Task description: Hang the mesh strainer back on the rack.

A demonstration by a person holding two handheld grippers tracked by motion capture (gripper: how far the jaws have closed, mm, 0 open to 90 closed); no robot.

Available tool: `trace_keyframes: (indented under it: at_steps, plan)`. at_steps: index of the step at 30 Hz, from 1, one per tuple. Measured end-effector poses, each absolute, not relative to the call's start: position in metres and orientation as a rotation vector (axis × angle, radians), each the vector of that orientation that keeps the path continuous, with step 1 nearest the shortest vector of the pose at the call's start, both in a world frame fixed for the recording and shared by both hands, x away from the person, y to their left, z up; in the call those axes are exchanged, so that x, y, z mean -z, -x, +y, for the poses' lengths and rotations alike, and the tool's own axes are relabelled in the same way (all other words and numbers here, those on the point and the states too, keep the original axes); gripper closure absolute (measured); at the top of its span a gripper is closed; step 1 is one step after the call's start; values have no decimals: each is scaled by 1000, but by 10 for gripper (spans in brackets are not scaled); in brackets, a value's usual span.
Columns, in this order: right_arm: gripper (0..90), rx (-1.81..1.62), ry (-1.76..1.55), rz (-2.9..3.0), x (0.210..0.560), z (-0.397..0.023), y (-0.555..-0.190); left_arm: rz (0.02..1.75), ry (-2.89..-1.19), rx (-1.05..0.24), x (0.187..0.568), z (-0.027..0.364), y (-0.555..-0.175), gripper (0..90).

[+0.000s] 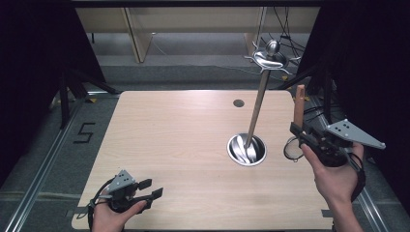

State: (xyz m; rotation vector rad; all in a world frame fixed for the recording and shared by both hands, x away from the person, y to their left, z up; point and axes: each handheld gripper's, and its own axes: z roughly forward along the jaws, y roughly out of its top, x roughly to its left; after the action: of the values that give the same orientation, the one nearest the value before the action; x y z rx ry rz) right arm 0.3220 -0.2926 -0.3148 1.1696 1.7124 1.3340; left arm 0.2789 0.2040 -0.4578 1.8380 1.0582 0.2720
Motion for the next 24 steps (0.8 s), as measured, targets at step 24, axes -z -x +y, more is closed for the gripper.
trace_keyframes:
  at_steps: [24]
  plan:
    - [695,-1378,-1159,1680,303,-286,-325,1050,-1840,-273,458,203,-279,422]
